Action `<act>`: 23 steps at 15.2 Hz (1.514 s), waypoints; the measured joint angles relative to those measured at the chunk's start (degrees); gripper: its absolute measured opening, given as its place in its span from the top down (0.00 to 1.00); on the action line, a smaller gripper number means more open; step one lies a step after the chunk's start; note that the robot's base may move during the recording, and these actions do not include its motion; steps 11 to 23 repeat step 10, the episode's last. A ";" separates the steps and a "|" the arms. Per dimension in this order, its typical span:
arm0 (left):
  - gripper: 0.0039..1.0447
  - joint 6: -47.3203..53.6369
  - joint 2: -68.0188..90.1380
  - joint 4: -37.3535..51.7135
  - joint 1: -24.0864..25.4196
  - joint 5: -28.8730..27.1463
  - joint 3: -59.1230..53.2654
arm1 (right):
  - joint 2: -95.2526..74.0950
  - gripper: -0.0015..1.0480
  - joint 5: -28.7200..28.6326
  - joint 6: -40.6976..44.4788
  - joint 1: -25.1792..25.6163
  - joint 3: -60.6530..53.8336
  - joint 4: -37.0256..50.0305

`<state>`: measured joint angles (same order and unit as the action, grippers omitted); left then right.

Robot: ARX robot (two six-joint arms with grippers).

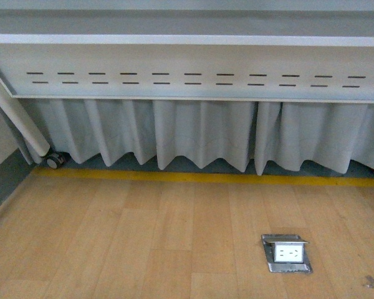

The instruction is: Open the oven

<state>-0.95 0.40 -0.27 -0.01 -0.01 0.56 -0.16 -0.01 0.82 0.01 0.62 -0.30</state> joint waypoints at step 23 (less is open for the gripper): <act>0.06 0.00 0.00 0.00 0.00 0.00 0.02 | 0.00 0.06 0.00 0.00 0.00 0.00 0.00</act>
